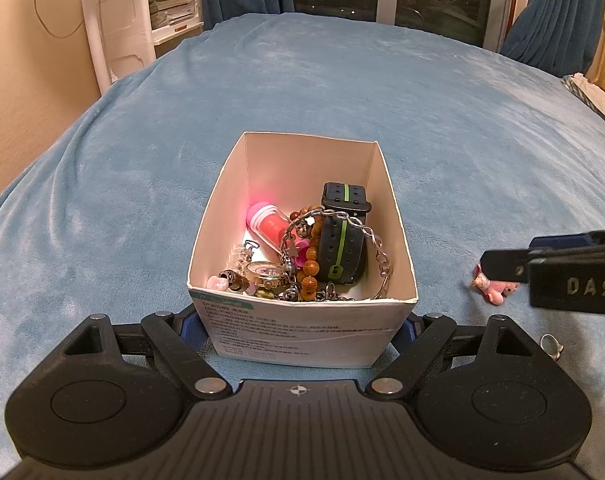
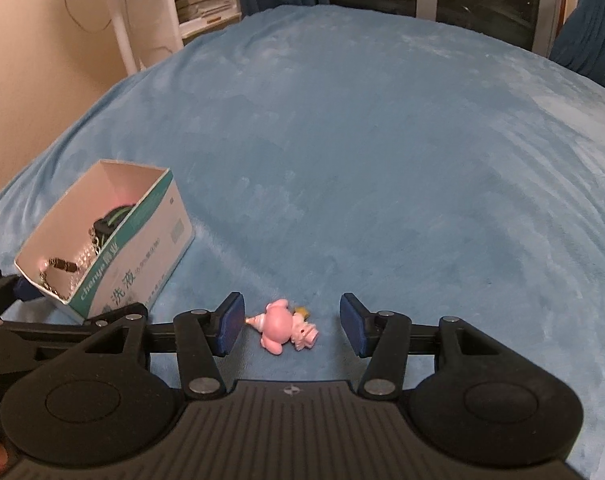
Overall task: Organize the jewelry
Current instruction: 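Lower the right gripper to the pink pig charm and grasp it, then carry the pink pig charm over the white box and release it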
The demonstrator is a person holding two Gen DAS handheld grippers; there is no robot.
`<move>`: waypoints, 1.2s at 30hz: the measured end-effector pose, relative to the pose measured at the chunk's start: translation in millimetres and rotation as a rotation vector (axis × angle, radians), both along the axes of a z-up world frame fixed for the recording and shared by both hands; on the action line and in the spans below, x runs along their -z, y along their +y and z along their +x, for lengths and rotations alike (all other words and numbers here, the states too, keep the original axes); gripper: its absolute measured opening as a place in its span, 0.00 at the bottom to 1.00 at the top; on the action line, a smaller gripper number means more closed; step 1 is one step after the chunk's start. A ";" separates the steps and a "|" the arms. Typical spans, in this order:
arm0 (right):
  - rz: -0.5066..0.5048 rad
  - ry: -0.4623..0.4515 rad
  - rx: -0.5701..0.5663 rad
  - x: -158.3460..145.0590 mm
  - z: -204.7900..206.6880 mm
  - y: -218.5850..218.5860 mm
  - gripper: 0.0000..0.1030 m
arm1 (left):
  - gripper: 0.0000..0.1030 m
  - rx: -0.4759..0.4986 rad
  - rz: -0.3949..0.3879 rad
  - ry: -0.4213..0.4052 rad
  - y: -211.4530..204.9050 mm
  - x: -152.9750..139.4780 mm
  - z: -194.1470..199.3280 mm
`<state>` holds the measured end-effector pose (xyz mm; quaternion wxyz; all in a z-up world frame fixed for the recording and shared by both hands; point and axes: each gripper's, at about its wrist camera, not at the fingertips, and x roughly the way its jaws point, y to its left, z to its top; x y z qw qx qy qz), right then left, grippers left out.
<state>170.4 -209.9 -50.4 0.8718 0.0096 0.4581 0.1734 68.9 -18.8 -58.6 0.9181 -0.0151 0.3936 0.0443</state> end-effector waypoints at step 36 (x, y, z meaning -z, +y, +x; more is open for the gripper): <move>0.264 -0.304 0.047 -92.4 -14.7 -7.2 1.00 | 0.58 -0.001 0.001 0.001 2.9 2.3 0.4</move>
